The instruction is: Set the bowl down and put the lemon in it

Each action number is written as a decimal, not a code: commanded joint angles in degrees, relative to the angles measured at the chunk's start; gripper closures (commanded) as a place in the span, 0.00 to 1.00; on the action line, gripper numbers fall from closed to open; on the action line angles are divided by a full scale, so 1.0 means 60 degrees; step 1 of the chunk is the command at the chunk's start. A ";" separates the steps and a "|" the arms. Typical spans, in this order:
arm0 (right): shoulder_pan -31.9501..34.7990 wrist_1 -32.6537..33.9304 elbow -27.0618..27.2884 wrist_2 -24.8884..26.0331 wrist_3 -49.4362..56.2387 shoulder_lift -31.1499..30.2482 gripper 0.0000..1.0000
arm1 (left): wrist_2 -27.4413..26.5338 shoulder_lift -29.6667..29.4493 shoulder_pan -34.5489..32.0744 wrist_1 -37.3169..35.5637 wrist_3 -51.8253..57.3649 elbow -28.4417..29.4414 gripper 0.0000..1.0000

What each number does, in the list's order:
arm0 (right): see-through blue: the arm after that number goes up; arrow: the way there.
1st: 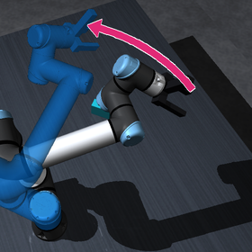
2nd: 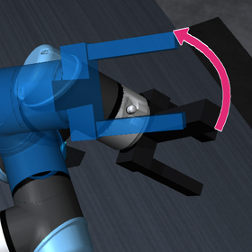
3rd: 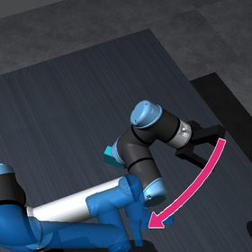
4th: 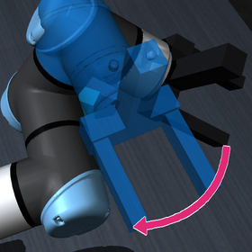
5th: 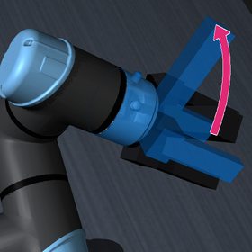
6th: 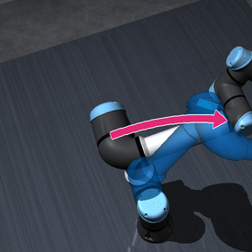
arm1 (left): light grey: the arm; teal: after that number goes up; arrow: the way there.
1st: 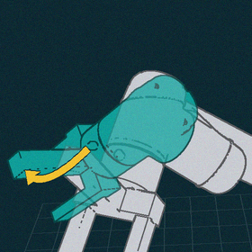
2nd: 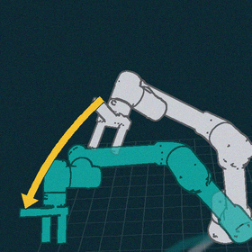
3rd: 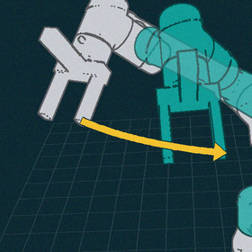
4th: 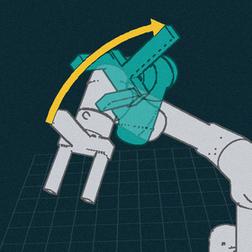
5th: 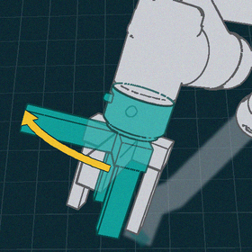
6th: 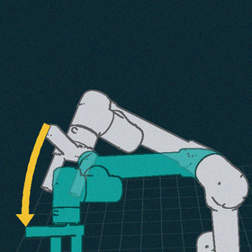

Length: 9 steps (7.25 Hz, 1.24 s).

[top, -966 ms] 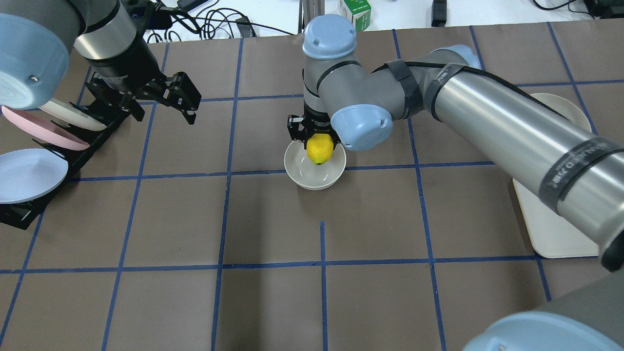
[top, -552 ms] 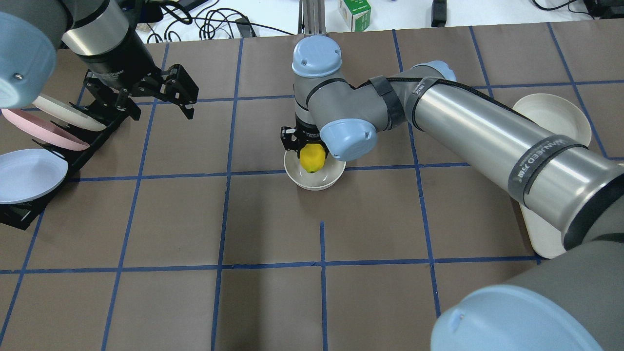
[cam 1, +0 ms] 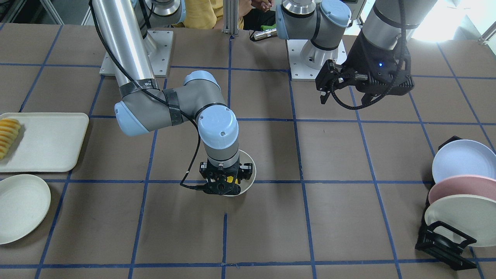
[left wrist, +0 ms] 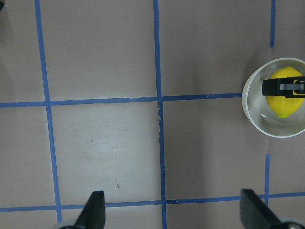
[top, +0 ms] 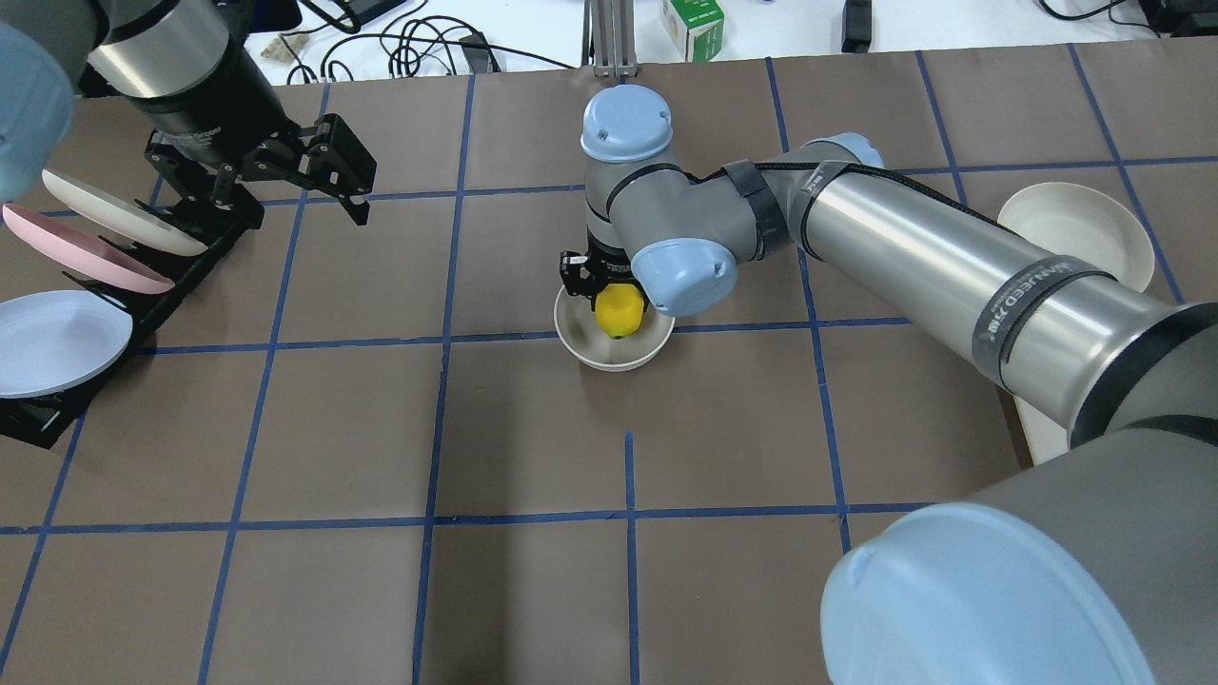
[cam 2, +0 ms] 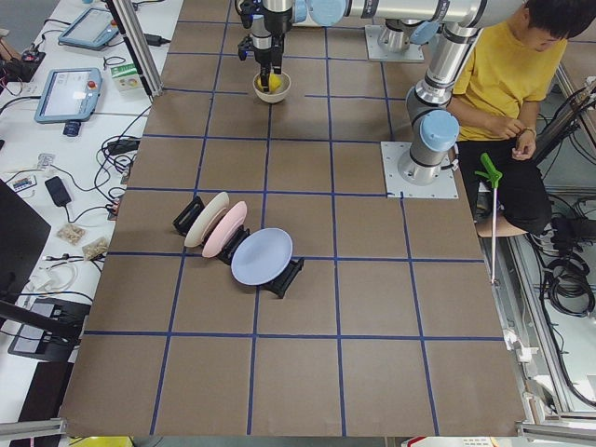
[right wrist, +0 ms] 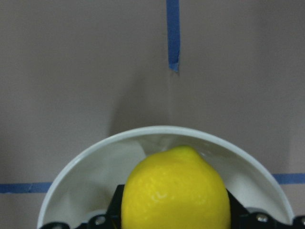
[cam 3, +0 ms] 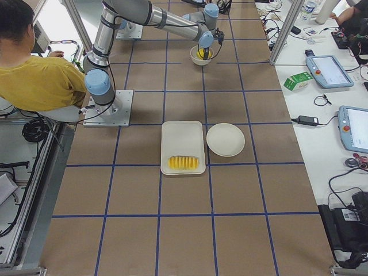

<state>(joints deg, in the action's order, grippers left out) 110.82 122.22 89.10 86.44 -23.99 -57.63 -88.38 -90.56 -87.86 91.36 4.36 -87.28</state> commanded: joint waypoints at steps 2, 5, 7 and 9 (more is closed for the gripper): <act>-0.0027 -0.0168 -0.0026 0.0037 -0.0016 -0.0223 0.00 | 0.0008 0.0065 0.0113 0.0022 0.0109 -0.0013 0.00; -0.0972 -0.1603 -0.0041 0.0125 0.0552 -0.2195 0.00 | 0.0008 0.0094 0.0127 0.0036 0.0109 -0.0014 0.00; -0.2642 -0.3118 -0.0070 0.0139 0.0965 -0.3585 0.00 | -0.0209 0.0079 0.0113 0.0095 0.0109 0.0030 0.00; -0.4048 -0.3961 -0.0070 0.0768 0.1955 -0.4266 0.00 | -0.0284 0.0007 0.0171 0.0066 0.0094 0.0277 0.00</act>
<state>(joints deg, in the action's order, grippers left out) 91.83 101.56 88.71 89.43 -16.11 -80.69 -89.61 -90.16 -86.97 91.82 4.95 -86.62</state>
